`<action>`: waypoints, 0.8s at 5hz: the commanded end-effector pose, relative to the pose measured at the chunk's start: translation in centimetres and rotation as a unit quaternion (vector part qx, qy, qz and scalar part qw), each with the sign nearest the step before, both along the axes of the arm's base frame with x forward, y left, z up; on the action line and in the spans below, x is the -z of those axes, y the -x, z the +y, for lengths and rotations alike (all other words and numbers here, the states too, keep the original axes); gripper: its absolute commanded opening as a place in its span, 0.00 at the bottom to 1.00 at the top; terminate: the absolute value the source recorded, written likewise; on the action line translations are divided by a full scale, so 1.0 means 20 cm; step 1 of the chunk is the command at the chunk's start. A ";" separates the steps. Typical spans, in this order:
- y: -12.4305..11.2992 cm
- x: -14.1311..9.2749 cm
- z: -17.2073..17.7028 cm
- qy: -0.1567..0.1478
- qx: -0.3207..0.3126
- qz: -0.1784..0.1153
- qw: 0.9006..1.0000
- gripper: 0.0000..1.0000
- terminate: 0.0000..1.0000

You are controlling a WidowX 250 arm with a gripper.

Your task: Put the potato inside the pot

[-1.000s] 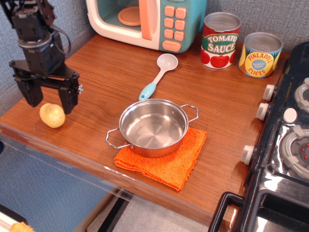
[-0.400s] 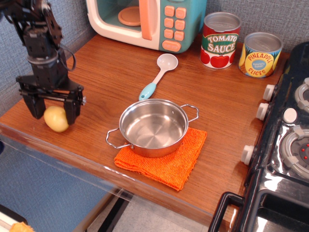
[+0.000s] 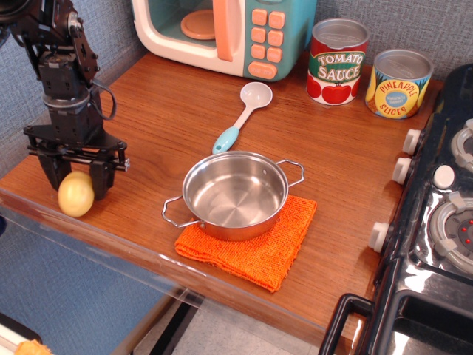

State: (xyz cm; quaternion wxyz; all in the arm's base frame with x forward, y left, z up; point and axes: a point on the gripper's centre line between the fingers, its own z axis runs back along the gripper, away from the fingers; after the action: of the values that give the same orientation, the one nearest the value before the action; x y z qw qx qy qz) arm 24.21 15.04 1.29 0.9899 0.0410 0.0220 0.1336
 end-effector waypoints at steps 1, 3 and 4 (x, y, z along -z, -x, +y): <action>-0.04 -0.09 -0.03 -0.010 0.007 -0.027 1.000 0.00 0.00; -0.16 -0.33 -0.20 0.013 0.039 -0.101 0.994 0.00 0.00; -0.24 -0.45 -0.38 0.033 0.065 -0.138 0.988 0.00 0.00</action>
State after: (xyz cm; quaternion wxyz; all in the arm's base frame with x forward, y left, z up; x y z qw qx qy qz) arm 29.11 6.70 8.50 0.9938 -0.0202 -0.0828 0.0721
